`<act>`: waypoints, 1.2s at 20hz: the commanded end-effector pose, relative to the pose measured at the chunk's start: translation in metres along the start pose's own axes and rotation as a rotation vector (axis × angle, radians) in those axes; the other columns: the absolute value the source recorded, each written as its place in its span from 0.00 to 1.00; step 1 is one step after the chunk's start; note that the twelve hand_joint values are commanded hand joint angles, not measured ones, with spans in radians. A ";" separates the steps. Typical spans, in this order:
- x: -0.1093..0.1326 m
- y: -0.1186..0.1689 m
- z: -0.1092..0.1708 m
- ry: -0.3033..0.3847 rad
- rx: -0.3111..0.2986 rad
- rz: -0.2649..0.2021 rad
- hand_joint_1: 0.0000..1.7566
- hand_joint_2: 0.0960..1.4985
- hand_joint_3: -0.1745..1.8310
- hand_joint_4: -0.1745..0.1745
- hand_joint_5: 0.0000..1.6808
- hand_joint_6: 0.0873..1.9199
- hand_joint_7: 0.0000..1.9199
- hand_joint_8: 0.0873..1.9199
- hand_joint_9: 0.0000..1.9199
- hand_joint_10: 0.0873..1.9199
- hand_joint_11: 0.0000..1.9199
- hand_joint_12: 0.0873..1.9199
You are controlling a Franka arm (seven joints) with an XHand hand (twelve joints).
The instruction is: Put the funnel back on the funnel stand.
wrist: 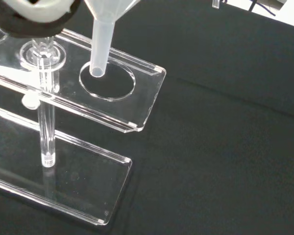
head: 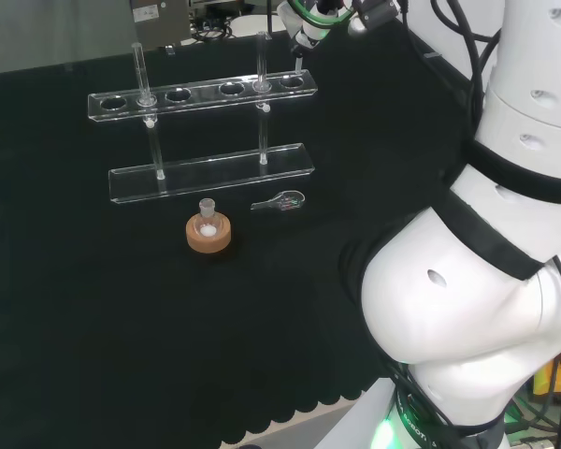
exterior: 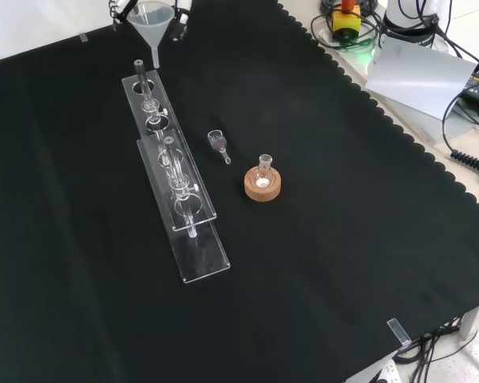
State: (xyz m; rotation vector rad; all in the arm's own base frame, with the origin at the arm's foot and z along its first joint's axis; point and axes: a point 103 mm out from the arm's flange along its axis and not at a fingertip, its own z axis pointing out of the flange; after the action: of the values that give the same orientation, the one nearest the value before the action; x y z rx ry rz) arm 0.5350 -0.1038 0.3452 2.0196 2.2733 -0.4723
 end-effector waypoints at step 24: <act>-0.003 0.043 0.033 -0.001 0.017 -0.037 0.48 0.44 0.35 0.30 0.36 0.32 0.41 0.36 0.62 0.15 0.42 0.54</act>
State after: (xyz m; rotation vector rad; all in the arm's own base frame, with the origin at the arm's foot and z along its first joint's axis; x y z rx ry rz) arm 0.5694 -0.1105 0.3129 1.9908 2.3057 -0.4605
